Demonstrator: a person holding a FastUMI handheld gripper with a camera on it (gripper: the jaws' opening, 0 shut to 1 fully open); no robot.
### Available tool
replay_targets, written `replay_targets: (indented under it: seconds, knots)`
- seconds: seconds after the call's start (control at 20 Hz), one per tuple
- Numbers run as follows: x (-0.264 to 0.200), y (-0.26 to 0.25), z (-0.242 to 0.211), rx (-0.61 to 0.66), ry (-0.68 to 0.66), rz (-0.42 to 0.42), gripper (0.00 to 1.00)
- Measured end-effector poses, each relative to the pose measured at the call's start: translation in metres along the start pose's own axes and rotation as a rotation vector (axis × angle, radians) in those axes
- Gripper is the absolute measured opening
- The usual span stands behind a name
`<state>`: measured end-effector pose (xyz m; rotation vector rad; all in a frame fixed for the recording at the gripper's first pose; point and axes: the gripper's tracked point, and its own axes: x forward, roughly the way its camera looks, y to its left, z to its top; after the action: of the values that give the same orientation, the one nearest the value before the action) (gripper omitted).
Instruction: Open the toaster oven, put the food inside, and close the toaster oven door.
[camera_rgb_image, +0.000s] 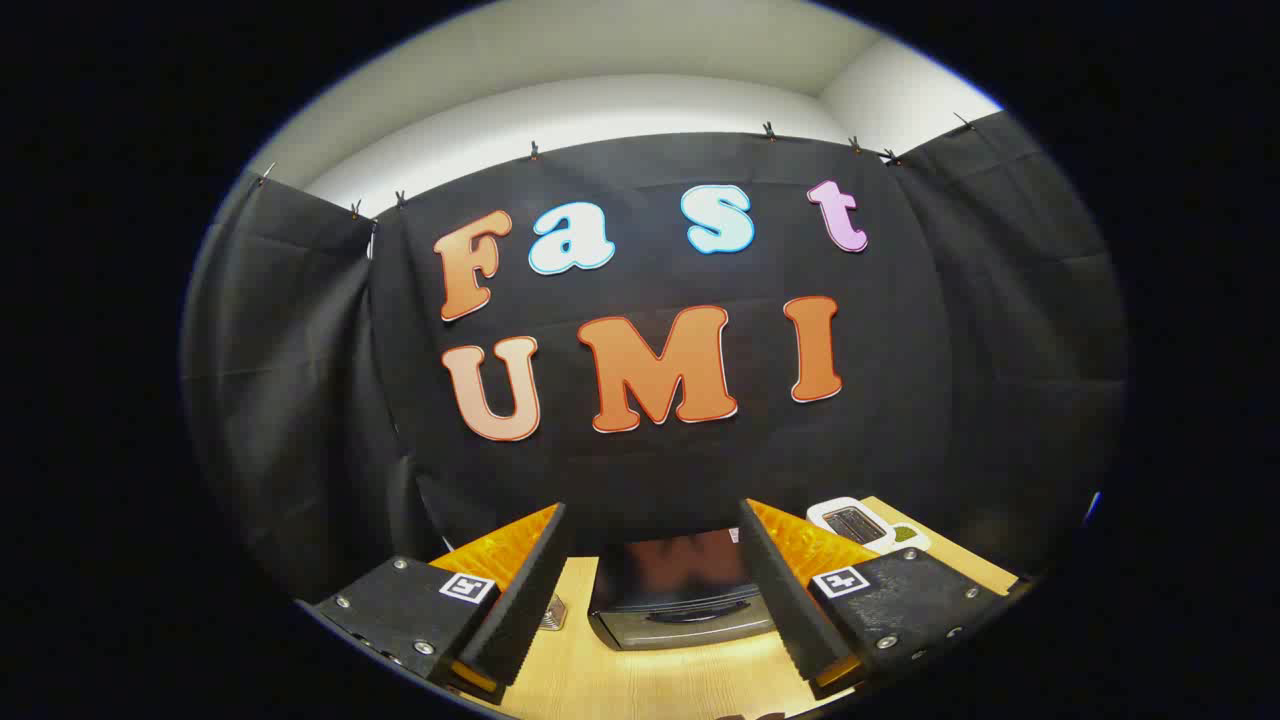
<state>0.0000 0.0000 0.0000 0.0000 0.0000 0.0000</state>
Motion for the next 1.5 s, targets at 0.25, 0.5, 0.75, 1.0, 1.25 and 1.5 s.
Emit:
replay_targets:
  seconds: [0.25, 0.5, 0.75, 1.0, 1.25, 1.5]
  knots:
    - [0.007, -0.004, 0.0, -0.053, 0.003, -0.055, 0.99]
    - [0.012, -0.006, 0.002, -0.062, 0.001, -0.077, 0.99]
    - [0.017, -0.006, 0.006, -0.051, -0.007, -0.083, 0.99]
    - [0.02, 0.0, 0.008, -0.066, -0.032, -0.066, 0.99]
    - [0.026, 0.004, -0.005, -0.06, -0.019, -0.043, 0.99]
    - [0.041, 0.007, -0.027, -0.044, -0.008, -0.001, 0.99]
